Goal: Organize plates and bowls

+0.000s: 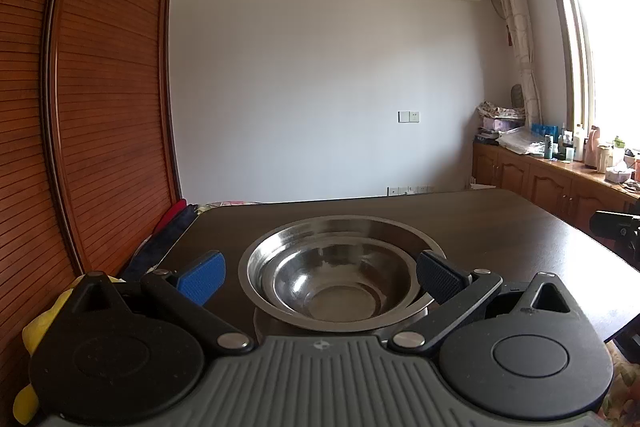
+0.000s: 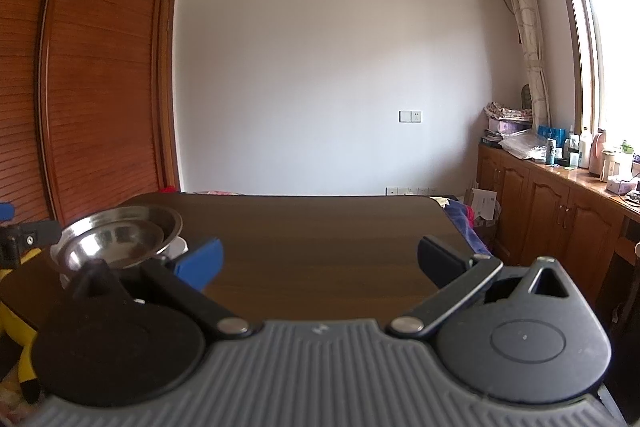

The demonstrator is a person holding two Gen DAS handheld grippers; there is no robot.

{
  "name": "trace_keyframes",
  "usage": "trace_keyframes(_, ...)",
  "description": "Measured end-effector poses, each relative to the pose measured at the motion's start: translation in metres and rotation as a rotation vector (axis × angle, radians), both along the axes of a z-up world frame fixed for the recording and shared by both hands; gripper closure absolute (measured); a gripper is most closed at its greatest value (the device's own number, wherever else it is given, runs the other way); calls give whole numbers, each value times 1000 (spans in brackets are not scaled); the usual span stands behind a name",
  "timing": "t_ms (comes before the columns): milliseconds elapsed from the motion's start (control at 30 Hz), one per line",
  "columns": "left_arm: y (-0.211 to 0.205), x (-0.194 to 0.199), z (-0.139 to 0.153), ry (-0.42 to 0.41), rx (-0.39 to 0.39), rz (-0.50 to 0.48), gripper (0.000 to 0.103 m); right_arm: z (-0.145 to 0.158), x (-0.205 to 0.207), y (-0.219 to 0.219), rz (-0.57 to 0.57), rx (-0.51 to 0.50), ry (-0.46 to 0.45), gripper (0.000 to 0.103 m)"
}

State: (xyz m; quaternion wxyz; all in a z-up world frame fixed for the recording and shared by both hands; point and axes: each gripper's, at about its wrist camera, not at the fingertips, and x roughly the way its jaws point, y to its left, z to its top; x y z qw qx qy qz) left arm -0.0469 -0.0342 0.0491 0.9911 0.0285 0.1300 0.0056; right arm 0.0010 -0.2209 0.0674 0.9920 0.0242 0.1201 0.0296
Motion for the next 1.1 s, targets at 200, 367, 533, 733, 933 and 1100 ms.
trace_keyframes(200, -1, 1, -1, 2, 3, -1, 0, 0, 1, 1, 0, 3, 3, 0)
trace_keyframes(367, 0, 1, -2, 2, 3, -2, 0, 0, 2, 1, 1, 5, 4, 0)
trace_keyframes(533, 0, 0, -2, 2, 3, -2, 0, 0, 1, 1, 2, 7, 3, 0)
trace_keyframes(733, 0, 1, -2, 2, 3, -2, 0, -1, 2, 1, 1, 5, 3, 0)
trace_keyframes(933, 1, 1, -3, 4, 4, -5, 0, -1, 2, 1, 2, 6, 3, 0)
trace_keyframes(1100, 1, 1, -3, 4, 5, -7, 0, -2, 2, 0, 1, 7, 2, 0)
